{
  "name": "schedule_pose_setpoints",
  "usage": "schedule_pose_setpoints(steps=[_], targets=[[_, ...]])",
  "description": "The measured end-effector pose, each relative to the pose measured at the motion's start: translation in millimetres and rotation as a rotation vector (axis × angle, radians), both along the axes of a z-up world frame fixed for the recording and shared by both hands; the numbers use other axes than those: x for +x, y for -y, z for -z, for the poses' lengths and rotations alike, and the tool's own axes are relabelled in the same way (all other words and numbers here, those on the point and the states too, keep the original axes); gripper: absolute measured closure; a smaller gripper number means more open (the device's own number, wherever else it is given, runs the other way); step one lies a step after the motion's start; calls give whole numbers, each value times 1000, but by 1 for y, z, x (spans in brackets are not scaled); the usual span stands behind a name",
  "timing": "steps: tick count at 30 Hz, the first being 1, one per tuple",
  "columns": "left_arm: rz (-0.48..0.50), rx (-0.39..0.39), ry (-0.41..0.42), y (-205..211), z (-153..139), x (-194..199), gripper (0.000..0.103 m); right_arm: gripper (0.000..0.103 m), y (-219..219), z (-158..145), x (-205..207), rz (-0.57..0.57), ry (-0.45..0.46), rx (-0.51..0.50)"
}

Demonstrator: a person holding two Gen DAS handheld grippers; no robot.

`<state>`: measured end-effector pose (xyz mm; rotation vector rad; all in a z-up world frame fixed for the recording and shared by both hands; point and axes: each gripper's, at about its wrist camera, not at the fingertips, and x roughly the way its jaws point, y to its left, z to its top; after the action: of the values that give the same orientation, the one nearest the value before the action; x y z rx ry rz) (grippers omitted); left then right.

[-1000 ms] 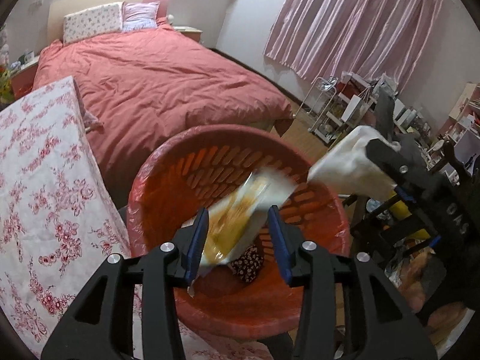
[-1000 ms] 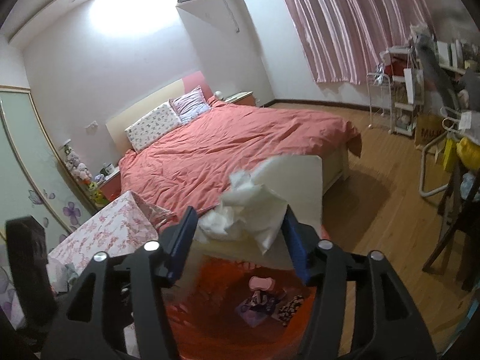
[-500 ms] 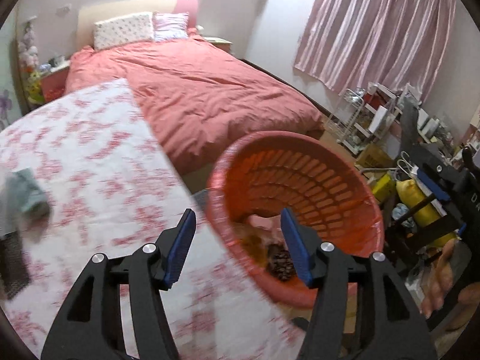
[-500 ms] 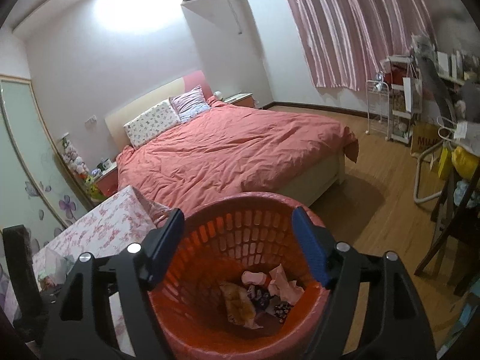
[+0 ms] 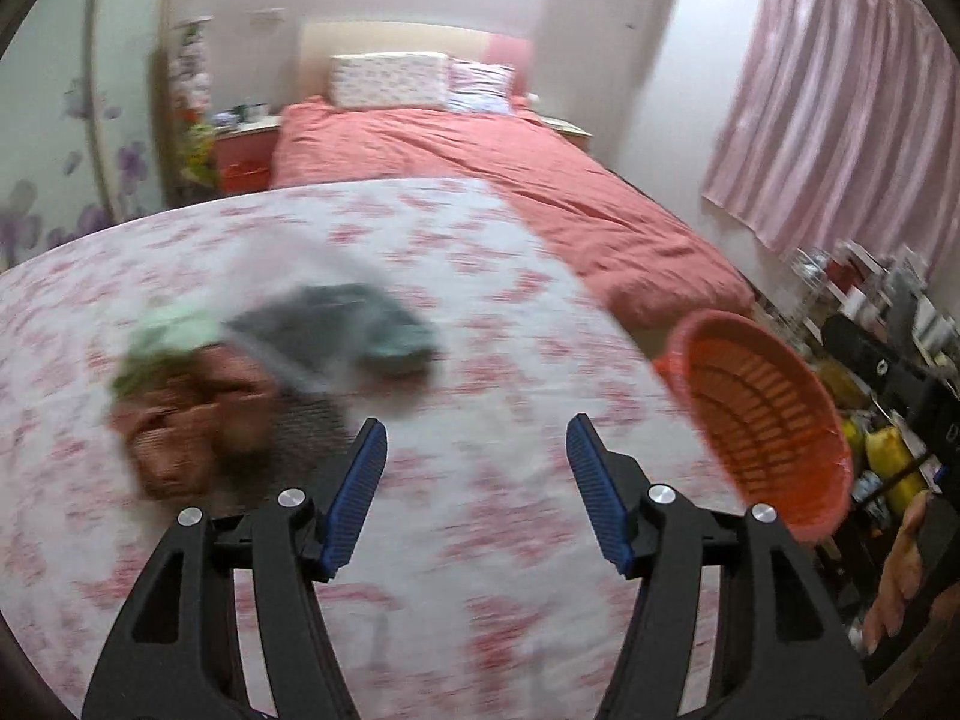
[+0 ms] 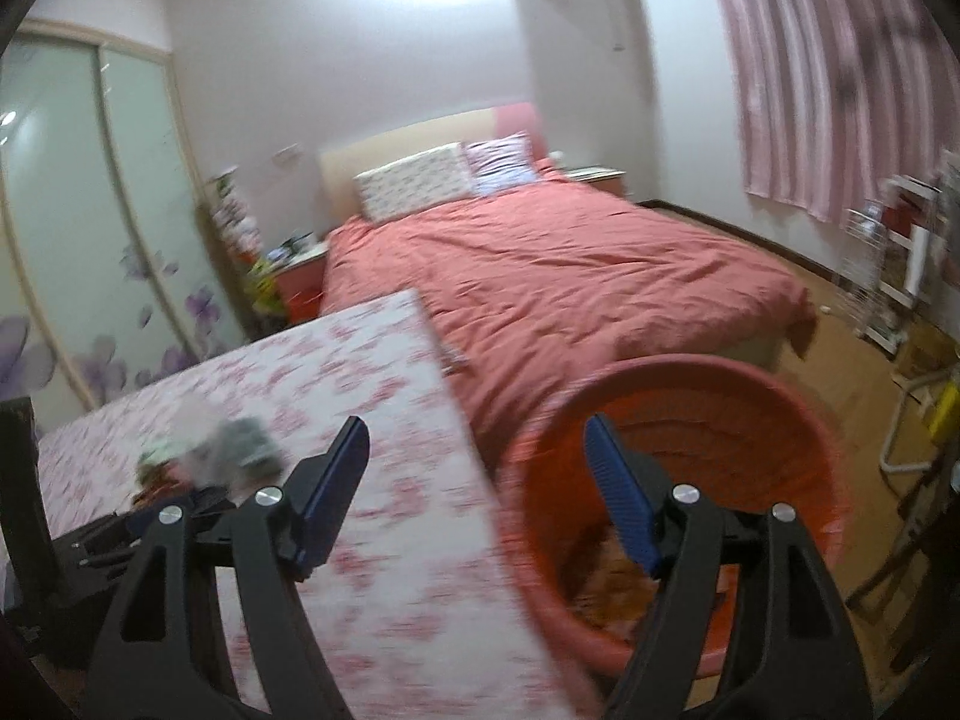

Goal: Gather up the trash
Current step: 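Open both tools over the basket and return them to the bed, then grasp the clear plastic box with the right tool while the left tool grasps the brown plaid cloth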

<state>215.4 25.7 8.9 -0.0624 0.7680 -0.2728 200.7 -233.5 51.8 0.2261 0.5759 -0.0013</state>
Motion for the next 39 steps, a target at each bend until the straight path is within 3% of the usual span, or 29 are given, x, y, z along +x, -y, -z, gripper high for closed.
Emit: schedule_pose_setpoints(steps=[9,17,26,30,39], targets=[[-207,19,15,-96,5,1,40,32,-114,25,38,-195,-68,-52],[-295,0,-1,-143,15,1,40,52,-170,38,69,-251,-112,-59],[-299,-31,-12,-159,23,4,40,73,-194,54,100,-235,-174,-60],[-282,-32,-6,-156,23,4,40,88,-195,60,109,-233,-203,-48],[-247,-20,-18,-143,27,10,40,97,-180,56,104,-179,-182,6]])
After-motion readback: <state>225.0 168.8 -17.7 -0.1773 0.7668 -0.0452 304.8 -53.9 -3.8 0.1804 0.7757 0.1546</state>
